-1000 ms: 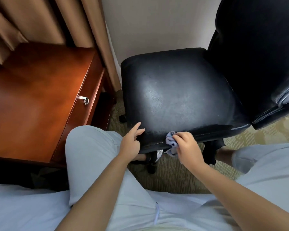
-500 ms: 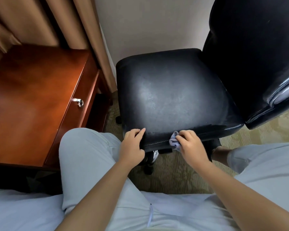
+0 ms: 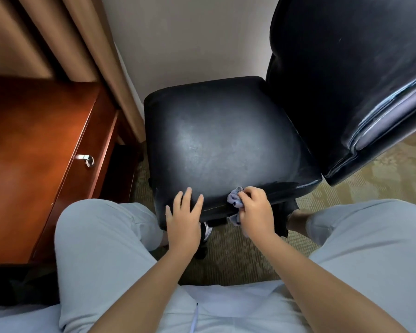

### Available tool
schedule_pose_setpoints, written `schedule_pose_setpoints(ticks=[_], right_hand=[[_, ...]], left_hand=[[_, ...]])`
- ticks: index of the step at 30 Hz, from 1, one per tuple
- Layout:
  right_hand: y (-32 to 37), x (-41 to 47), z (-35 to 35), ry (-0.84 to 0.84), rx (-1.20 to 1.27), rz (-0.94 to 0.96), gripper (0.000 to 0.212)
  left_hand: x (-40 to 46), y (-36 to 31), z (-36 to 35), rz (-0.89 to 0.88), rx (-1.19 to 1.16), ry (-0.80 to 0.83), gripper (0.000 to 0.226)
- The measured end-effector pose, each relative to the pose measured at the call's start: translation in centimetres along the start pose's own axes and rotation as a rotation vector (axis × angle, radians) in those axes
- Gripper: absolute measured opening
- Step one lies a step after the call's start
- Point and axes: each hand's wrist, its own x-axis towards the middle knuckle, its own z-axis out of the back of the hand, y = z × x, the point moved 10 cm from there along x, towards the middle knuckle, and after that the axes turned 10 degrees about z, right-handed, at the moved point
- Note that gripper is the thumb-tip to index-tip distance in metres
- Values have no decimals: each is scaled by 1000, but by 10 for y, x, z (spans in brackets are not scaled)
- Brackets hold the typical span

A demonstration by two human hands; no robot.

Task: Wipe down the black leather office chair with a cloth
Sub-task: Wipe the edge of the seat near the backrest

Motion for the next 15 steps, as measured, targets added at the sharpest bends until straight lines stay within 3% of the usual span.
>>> schedule_pose_setpoints(ticks=[4, 7, 9, 15], right_hand=[[16, 1, -7, 94, -13, 103, 31], [-28, -10, 6, 75, -16, -135, 32], [-39, -15, 14, 40, -26, -177, 32], [9, -7, 3, 122, -20, 179, 27]], left_hand=[[0, -14, -5, -28, 36, 44, 73], [5, -6, -5, -42, 58, 57, 70], [7, -5, -7, -45, 74, 83, 70], [10, 7, -6, 3, 47, 43, 73]])
